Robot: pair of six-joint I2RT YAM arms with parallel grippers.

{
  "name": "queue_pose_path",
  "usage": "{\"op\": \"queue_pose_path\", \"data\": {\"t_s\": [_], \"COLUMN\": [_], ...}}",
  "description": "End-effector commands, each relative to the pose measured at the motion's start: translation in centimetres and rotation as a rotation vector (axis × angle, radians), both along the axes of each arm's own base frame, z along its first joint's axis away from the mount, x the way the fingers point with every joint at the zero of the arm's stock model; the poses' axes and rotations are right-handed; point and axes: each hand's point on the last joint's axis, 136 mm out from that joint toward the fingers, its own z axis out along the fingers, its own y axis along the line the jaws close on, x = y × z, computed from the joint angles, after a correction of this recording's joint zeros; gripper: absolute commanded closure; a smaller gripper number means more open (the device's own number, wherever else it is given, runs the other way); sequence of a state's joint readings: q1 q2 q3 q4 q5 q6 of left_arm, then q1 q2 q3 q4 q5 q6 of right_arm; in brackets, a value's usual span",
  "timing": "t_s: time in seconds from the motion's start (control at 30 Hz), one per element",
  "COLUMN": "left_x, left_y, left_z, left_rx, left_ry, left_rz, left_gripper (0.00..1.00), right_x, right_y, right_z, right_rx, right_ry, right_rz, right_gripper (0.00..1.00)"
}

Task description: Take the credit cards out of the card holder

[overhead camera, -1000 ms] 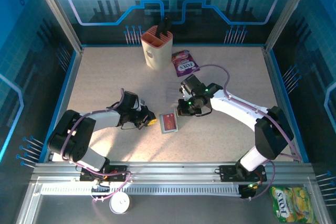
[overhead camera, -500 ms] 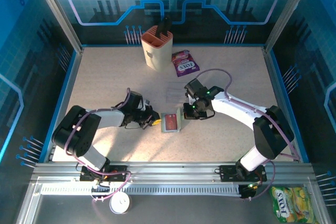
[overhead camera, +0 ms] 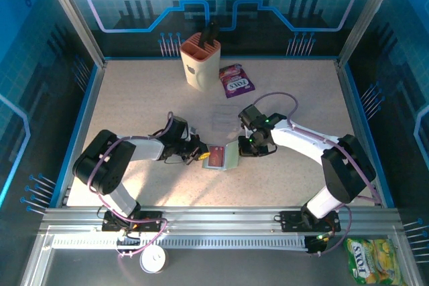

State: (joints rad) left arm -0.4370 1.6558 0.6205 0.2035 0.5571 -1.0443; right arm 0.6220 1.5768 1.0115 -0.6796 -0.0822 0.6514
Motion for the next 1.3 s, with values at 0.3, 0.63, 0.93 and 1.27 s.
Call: {"op": "queue_pose_path", "data": {"t_s": [0.3,0.63,0.93,1.27], "left_x": [-0.6,-1.0,-1.7,-3.0], "left_y": [0.8,1.1,1.6,4.0], "left_z": [-1.2,-1.5,-2.5,-3.8], "left_rx": [0.073,0.074,0.116,0.329], "left_ry": [0.026,0.039,0.082,0.145], "left_rz": [-0.003,0.016,0.011,-0.07], "left_gripper": [0.96,0.96,0.96,0.94], "right_x": [0.7,1.2,1.3,0.8], "right_y": [-2.4,-3.6,-3.7,-3.6], "right_z": [-1.9,-3.2,-3.6,-4.2], "right_rx": [-0.09,-0.143,-0.147,-0.134], "right_ry": [0.011,0.025,0.027,0.037], "right_rz": [0.011,0.034,0.038,0.031], "right_gripper": [0.99,0.99,0.98,0.93]}}
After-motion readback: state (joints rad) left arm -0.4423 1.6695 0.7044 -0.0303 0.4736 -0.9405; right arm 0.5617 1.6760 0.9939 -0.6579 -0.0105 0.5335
